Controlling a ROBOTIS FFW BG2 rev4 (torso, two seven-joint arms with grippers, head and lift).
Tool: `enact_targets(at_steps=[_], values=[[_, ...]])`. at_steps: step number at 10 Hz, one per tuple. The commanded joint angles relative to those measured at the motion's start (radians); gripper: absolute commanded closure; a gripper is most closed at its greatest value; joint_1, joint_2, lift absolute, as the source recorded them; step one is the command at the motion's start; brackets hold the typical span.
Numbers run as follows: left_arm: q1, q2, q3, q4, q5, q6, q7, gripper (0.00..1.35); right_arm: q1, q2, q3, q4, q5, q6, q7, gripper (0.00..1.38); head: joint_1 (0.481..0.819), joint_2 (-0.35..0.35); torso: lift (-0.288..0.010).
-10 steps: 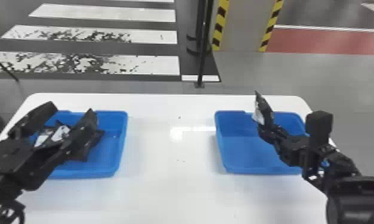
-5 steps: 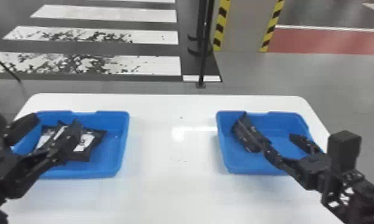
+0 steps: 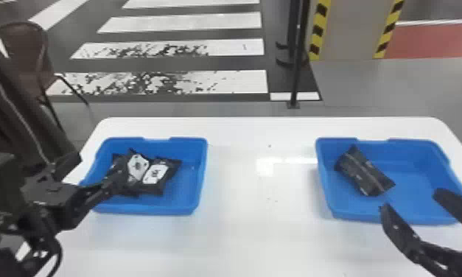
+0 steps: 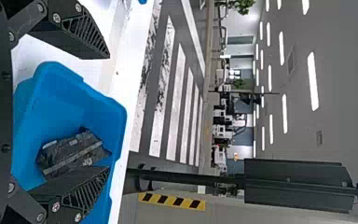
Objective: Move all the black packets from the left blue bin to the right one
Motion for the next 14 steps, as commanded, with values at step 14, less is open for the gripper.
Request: enact_targets(at_steps=[14], values=[[-0.601, 0.119, -0.306, 0.668, -0.215, 0.523, 0.009, 0.16, 0.021, -0.015, 0.064, 0.027, -0.084, 0.021, 0.021, 0.20, 0.695, 0.128, -0.140]])
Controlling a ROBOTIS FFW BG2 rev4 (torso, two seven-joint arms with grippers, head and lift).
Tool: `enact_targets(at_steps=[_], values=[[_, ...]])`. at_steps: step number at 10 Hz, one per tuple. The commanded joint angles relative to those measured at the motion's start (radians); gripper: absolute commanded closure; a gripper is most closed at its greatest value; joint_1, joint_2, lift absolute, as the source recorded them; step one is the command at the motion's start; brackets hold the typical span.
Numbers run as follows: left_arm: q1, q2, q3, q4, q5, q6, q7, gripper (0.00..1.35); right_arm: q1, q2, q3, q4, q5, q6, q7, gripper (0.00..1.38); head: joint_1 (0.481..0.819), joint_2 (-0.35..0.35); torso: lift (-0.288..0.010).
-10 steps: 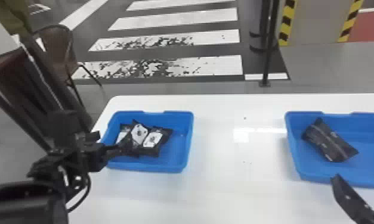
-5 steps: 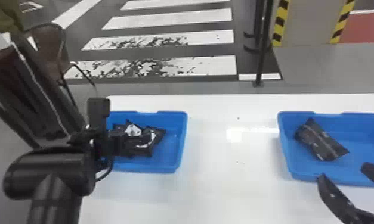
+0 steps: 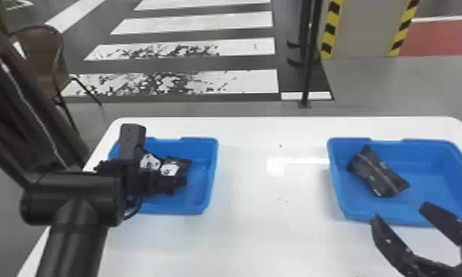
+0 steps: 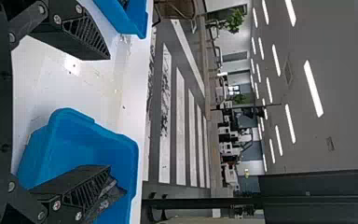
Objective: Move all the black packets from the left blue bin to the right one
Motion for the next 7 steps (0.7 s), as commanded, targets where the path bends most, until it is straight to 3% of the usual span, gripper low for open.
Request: enact_targets(at_steps=[1, 2, 3, 4, 6, 7], values=[[-0.039, 0.003, -0.021, 0.082, -0.001, -0.015, 0.000, 0.20, -0.003, 0.000, 0.004, 0.010, -0.009, 0.002, 0.001, 0.20, 0.695, 0.124, -0.140], [-0.044, 0.005, -0.021, 0.099, 0.001, -0.015, -0.003, 0.43, -0.005, 0.000, 0.004, 0.012, -0.013, 0.005, 0.001, 0.20, 0.695, 0.121, -0.140], [-0.037, 0.003, -0.015, 0.106, 0.013, -0.020, -0.003, 0.85, -0.005, 0.000, 0.004, 0.012, -0.017, 0.005, 0.001, 0.20, 0.695, 0.120, -0.140], [-0.017, -0.003, 0.003, 0.106, 0.025, -0.059, -0.003, 1.07, -0.003, 0.000, 0.004, 0.014, -0.021, 0.007, 0.003, 0.20, 0.695, 0.119, -0.140], [-0.003, -0.006, 0.013, 0.104, 0.005, -0.091, -0.015, 1.22, -0.003, -0.002, 0.004, 0.019, -0.026, 0.012, 0.006, 0.20, 0.695, 0.123, -0.140], [0.029, -0.007, 0.023, 0.069, 0.011, -0.133, -0.023, 1.22, -0.003, -0.003, 0.004, 0.019, -0.026, 0.012, 0.006, 0.20, 0.695, 0.125, -0.140]])
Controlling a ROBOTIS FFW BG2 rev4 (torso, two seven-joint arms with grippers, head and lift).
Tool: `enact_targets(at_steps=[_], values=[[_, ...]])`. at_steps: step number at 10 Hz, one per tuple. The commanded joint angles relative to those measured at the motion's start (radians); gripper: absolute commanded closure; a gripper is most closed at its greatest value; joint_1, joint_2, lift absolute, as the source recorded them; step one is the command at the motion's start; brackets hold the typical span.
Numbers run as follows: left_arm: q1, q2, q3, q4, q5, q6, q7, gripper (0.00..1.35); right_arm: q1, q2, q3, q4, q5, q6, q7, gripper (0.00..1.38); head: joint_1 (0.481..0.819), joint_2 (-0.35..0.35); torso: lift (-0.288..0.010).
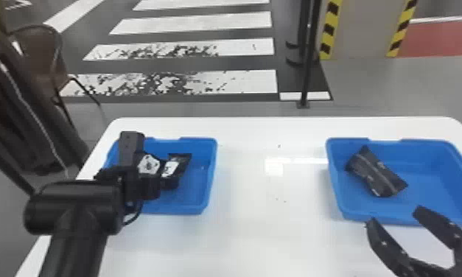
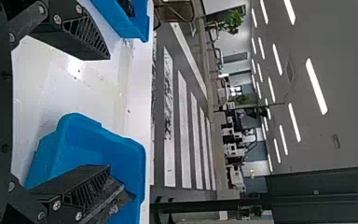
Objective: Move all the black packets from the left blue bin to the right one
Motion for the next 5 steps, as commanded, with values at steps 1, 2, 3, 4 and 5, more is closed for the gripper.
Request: enact_targets(at_steps=[1, 2, 3, 4, 5], values=[[0.076, -0.003, 0.010, -0.139, -0.001, -0.029, -0.001, 1.22, 0.000, -0.001, 0.000, -0.007, 0.000, 0.001, 0.001, 0.20, 0.695, 0.126, -0.140], [0.143, -0.010, 0.024, -0.256, 0.011, -0.049, -0.001, 1.22, -0.005, -0.001, 0.002, -0.007, -0.002, 0.003, 0.005, 0.20, 0.695, 0.126, -0.140], [0.209, -0.012, 0.024, -0.372, 0.025, -0.061, -0.001, 1.22, -0.020, -0.001, 0.002, -0.007, -0.004, 0.011, 0.015, 0.20, 0.695, 0.125, -0.140], [0.261, -0.015, 0.016, -0.460, 0.057, -0.086, -0.001, 1.22, -0.039, -0.003, 0.004, -0.010, -0.014, 0.025, 0.028, 0.21, 0.695, 0.122, -0.140], [0.302, -0.015, -0.006, -0.534, 0.101, -0.113, -0.001, 1.22, -0.071, -0.006, 0.024, -0.007, -0.044, 0.057, 0.041, 0.21, 0.695, 0.109, -0.140]])
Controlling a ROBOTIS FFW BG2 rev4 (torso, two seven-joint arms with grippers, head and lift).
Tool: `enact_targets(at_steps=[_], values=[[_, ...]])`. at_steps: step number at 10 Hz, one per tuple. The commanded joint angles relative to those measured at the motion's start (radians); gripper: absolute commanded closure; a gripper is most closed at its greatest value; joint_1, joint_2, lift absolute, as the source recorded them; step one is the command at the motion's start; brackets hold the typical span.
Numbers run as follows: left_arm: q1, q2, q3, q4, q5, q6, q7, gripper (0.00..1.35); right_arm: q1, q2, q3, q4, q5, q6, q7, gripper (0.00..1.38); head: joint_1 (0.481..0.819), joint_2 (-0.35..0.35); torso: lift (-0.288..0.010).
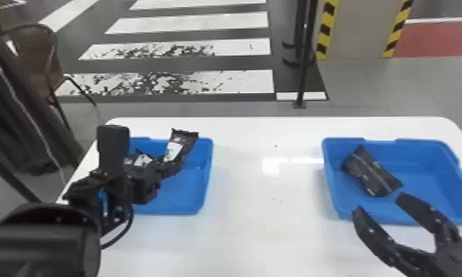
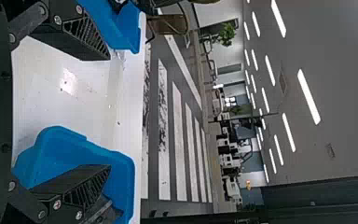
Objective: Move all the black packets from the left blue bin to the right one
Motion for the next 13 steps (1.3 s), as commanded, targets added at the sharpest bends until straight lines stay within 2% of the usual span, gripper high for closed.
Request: enact_targets(at_steps=[1, 2, 4, 6, 10, 13], values=[[0.071, 0.001, -0.044, -0.118, 0.056, -0.054, 0.000, 1.22, -0.068, -0.012, 0.040, 0.007, -0.047, 0.056, 0.022, 0.21, 0.695, 0.092, -0.140], [0.085, 0.007, -0.096, -0.127, 0.098, -0.113, 0.000, 1.22, -0.112, -0.025, 0.082, 0.011, -0.095, 0.098, 0.036, 0.21, 0.695, 0.076, -0.140], [0.093, 0.018, -0.183, -0.127, 0.140, -0.167, 0.000, 1.22, -0.205, -0.055, 0.184, 0.053, -0.208, 0.160, 0.042, 0.21, 0.695, 0.058, -0.140], [0.093, 0.024, -0.241, -0.127, 0.172, -0.191, 0.002, 1.22, -0.306, -0.057, 0.212, 0.134, -0.264, 0.160, 0.044, 0.21, 0.695, 0.052, -0.140], [0.085, 0.035, -0.309, -0.127, 0.228, -0.201, 0.003, 1.22, -0.419, -0.063, 0.226, 0.208, -0.270, 0.162, 0.024, 0.20, 0.695, -0.007, -0.140], [0.071, 0.038, -0.333, -0.127, 0.240, -0.194, 0.003, 1.22, -0.463, -0.066, 0.278, 0.227, -0.290, 0.162, 0.010, 0.22, 0.695, -0.023, -0.140]])
